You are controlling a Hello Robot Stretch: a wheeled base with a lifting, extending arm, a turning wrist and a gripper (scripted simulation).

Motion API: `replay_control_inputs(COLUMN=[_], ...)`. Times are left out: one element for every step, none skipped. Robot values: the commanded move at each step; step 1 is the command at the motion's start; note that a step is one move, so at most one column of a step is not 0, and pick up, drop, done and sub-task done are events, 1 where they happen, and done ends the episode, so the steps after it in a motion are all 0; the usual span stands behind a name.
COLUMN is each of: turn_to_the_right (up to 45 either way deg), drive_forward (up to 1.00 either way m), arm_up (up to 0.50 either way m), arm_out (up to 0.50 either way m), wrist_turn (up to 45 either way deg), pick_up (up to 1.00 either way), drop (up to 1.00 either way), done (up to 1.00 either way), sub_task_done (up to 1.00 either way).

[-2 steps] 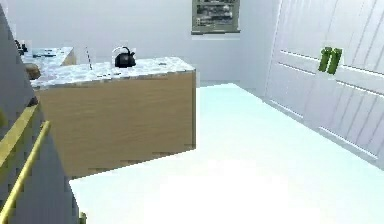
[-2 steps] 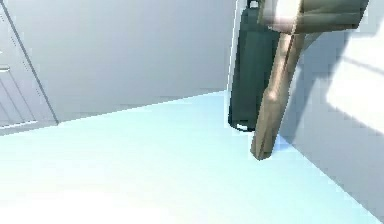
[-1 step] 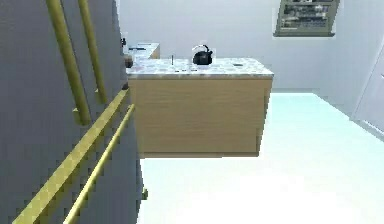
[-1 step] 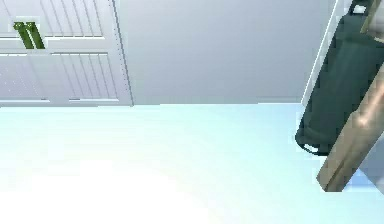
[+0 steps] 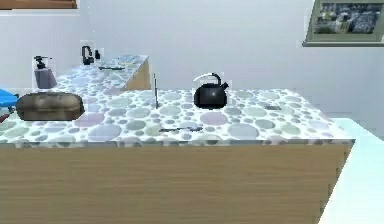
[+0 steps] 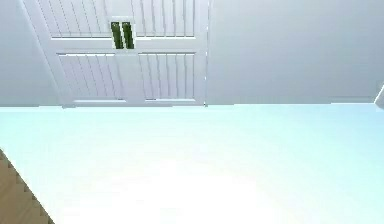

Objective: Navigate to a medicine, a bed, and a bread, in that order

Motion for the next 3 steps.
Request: replay_control_inputs(turn_to_the_right=[0.0,-42.0,0.0], drive_forward=[0.25,0.0,0.0], arm_up=[0.0,0.0,0.0], arm_out=[0.0,0.0,0.0], wrist_turn=[0.0,0.0,0.0], pick_up=[0.0,0.0,0.0], drop=[0.0,0.0,0.0], done=[0.0,0.0,1.0], sub_task_done=[0.0,0.0,0.0])
